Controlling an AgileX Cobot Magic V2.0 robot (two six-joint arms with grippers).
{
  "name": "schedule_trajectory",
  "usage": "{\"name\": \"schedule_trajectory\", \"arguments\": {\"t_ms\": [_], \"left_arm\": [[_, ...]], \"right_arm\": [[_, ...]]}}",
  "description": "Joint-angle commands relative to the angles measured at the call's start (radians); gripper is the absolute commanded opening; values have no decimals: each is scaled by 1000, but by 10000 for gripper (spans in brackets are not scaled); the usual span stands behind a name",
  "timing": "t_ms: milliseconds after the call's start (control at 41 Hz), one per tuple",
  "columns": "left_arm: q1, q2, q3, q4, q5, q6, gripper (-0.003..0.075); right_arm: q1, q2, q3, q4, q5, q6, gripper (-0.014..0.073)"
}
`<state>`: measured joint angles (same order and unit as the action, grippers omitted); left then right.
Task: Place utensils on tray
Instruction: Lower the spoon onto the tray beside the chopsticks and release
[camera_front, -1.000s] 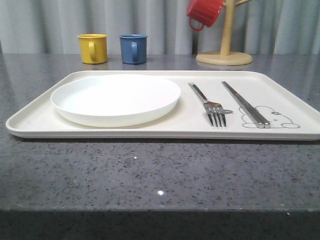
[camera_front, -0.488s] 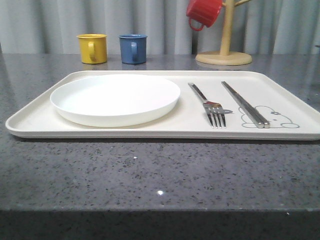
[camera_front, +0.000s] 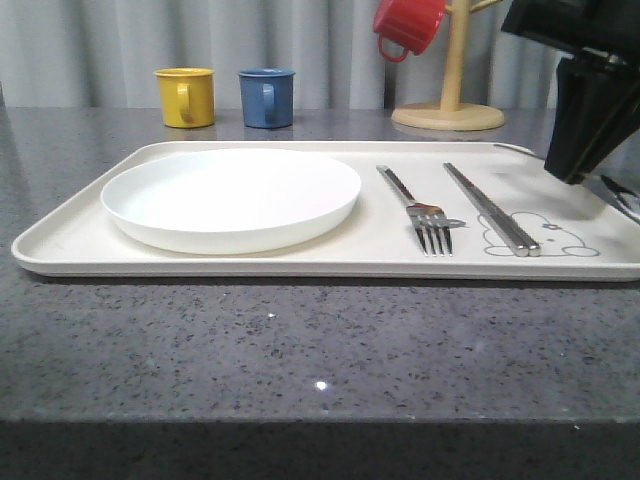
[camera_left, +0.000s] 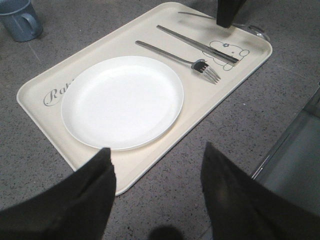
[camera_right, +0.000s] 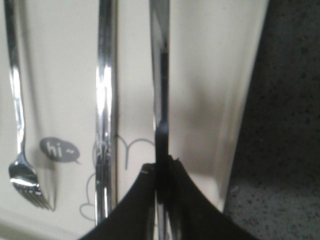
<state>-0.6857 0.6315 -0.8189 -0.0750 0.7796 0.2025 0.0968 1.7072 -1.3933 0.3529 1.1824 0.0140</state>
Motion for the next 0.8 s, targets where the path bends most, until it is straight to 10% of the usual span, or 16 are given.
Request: {"name": "schedule_trajectory", "arguments": {"t_ms": [0,780], "left_arm": [[1,-1,-24,-7,-74,-9,368],[1,-1,-24,-7,-74,-9,368]], "right_arm": [[-2,-21,-30,25,-43,30,43],[-2,-21,-31,-40,-142,35,290]]}}
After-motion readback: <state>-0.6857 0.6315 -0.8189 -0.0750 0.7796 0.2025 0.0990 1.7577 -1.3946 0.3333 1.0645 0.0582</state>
